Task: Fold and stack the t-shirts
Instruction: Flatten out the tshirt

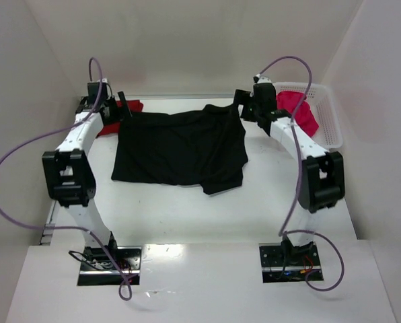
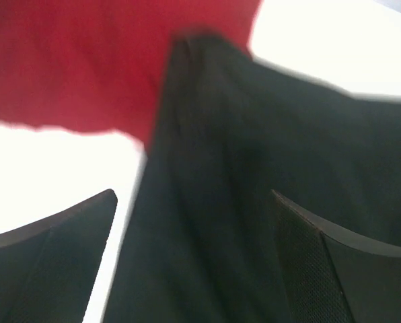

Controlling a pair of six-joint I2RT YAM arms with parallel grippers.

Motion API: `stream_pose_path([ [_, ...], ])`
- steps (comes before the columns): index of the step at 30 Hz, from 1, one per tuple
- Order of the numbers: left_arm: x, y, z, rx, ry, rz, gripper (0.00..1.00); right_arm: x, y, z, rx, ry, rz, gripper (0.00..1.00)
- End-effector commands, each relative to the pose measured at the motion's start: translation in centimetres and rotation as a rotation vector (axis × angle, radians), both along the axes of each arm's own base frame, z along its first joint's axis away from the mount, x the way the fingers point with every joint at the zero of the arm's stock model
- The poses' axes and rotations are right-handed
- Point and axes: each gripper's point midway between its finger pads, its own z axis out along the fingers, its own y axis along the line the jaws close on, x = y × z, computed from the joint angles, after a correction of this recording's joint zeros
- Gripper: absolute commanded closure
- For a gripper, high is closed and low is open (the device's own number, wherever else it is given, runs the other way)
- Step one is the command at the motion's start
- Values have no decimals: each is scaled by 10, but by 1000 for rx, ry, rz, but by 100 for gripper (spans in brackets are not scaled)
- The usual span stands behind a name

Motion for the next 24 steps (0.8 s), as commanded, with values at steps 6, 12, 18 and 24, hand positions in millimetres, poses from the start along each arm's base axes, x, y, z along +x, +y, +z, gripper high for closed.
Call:
stream_pose_path([
  [6, -106, -51, -15, -235, 165, -83, 0, -103, 17, -26, 68, 155, 51, 0],
  [12, -151, -52, -41, -244, 268, -37, 0, -148, -1, -63, -17, 328, 28, 0],
  [18, -161, -48, -59, -230, 337, -13, 1, -172, -4, -87, -34, 439, 41, 0],
  [24, -165, -51, -76, -250, 379, -7, 4, -186, 8, -109, 6, 541, 101, 3],
])
